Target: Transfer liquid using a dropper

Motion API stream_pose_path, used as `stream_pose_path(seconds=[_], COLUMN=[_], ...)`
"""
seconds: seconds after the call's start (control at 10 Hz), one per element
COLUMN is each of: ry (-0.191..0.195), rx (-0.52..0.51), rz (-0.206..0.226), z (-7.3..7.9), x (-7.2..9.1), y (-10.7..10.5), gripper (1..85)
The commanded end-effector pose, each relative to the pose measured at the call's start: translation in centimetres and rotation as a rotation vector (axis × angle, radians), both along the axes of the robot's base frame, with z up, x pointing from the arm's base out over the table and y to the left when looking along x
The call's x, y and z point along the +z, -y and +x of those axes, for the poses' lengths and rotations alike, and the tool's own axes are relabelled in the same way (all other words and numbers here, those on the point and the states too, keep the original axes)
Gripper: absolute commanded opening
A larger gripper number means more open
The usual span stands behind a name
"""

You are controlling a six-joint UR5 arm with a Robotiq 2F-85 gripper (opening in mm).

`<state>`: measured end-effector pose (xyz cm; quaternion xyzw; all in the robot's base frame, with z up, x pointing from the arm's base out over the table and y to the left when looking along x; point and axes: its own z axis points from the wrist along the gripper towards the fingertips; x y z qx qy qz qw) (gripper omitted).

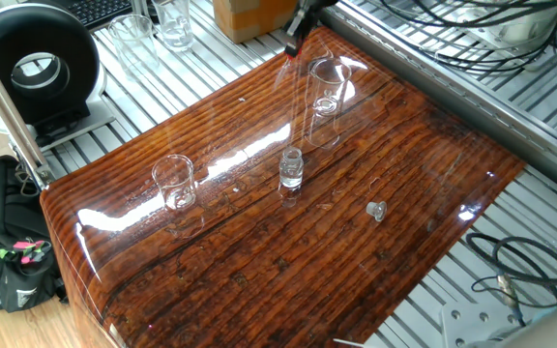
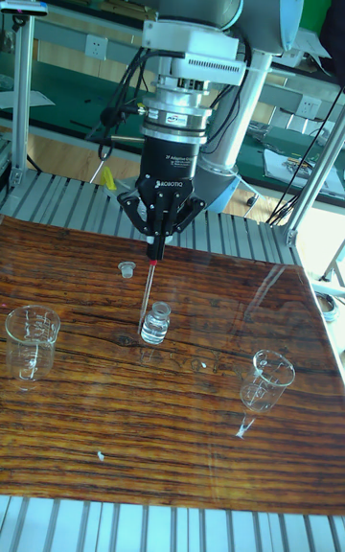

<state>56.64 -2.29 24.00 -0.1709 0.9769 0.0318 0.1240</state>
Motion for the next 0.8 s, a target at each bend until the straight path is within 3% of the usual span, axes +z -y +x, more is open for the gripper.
stream_pose_path(seconds=[0.0, 0.2, 0.6, 0.7], ry=[-0.075, -0.068, -0.111, -0.116], rx=[-0.115, -0.091, -0.023, 0.003], rz=[0.069, 0.010, 0.031, 0.019], z=[-1.3, -1.2, -2.5, -1.1], x=[-0.1, -0.3, -0.4, 1.2], y=[-0.9, 0.5, -0.4, 2.4], gripper=[1.7, 1.7, 1.7, 1.7])
